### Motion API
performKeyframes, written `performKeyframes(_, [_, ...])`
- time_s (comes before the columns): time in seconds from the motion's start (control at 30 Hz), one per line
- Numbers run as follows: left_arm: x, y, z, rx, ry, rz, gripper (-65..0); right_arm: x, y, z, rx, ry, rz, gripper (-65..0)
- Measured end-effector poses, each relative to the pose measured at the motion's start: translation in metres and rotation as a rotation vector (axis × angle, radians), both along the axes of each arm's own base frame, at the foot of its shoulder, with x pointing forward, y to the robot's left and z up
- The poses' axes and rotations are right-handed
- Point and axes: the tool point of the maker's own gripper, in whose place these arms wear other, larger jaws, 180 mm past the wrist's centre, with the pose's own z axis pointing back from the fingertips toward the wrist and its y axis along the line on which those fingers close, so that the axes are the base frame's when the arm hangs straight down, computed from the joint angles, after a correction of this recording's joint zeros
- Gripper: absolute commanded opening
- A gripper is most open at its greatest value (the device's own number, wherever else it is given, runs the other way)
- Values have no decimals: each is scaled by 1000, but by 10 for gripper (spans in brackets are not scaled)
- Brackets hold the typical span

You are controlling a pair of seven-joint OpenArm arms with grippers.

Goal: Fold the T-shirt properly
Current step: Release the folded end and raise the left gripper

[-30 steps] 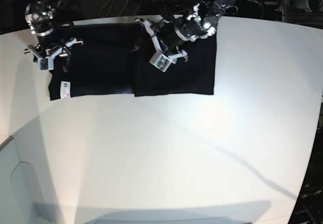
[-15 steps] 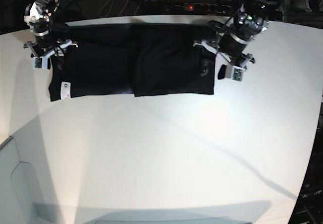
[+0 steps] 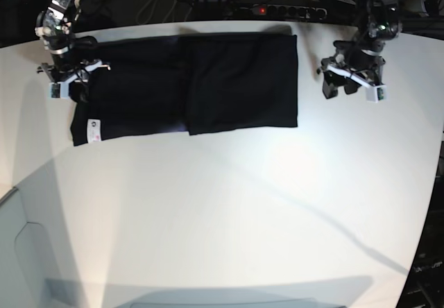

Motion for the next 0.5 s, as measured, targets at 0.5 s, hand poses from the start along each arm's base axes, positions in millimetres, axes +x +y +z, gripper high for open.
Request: performKeyframes(0.5, [-5, -1, -20, -19, 44, 10, -311, 9, 17, 24, -82, 3, 87, -650])
